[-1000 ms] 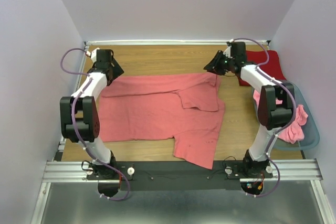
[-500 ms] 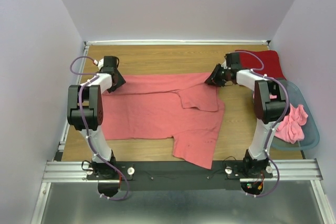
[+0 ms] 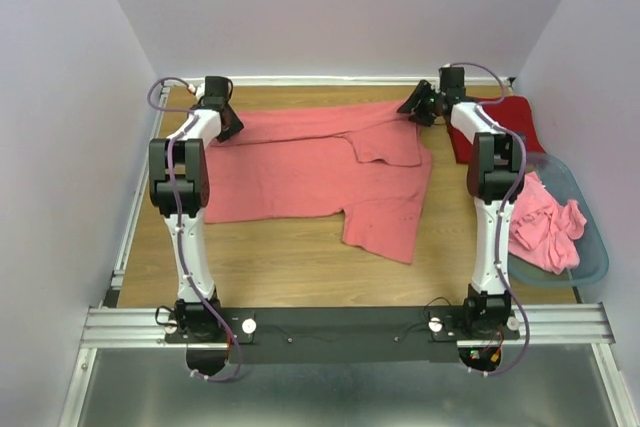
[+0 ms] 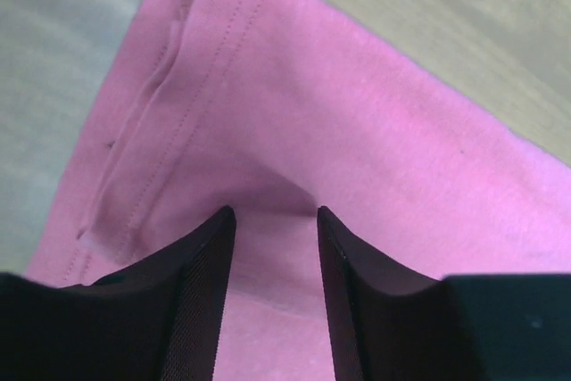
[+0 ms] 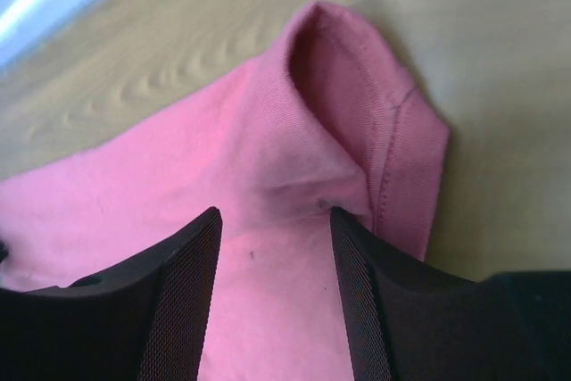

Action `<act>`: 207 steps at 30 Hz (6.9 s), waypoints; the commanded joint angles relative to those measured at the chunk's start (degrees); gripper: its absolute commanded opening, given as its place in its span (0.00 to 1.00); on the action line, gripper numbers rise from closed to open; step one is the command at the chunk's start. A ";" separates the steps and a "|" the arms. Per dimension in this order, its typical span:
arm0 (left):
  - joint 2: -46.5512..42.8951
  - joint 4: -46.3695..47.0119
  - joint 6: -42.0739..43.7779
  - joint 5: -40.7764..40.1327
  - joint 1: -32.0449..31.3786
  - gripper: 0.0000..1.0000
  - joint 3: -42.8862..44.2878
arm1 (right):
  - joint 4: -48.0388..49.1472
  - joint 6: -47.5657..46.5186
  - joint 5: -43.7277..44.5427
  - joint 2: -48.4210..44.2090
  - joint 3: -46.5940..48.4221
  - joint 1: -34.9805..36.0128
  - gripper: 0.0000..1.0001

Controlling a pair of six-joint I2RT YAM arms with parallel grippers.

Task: Fold and stack the t-shirts
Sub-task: Fold the tshirt

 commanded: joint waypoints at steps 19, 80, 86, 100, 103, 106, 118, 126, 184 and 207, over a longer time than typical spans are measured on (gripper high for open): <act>-38.23 -10.60 2.81 -5.59 2.34 0.98 -20.78 | -17.69 -13.79 10.60 -33.06 -24.26 0.09 0.82; -42.94 -4.63 -11.26 -4.80 -2.93 0.52 -56.52 | -22.72 -15.02 14.48 -45.93 -47.68 4.66 0.81; -42.50 -4.36 -11.17 -5.86 -2.93 0.30 -57.49 | -22.72 -14.94 14.65 -45.84 -48.03 4.75 0.81; -45.66 -5.24 -9.76 -7.00 -2.93 0.01 -57.66 | -17.98 -8.79 18.25 -41.62 -48.48 5.80 0.58; -46.27 -5.33 -9.41 -7.17 -2.93 0.01 -57.84 | -17.18 -7.82 21.94 -39.78 -47.07 5.80 0.50; -46.80 -5.24 -9.24 -6.91 -2.93 0.01 -57.93 | -16.39 -7.82 23.53 -38.20 -46.98 5.80 0.47; -47.86 -4.71 -8.18 -6.47 -2.84 0.01 -58.19 | -12.79 -6.50 21.95 -38.19 -46.81 5.80 0.47; -47.50 -4.62 -8.00 -6.47 -2.84 0.01 -58.19 | -12.52 -6.41 23.35 -36.44 -48.56 5.80 0.38; -22.37 -2.08 4.56 -6.56 5.33 0.00 -24.18 | -25.18 -13.27 22.74 -21.40 -18.15 2.20 0.01; -24.37 -1.63 2.28 -10.60 3.66 0.75 -24.53 | -25.18 -14.23 21.95 -23.50 -18.33 1.93 0.51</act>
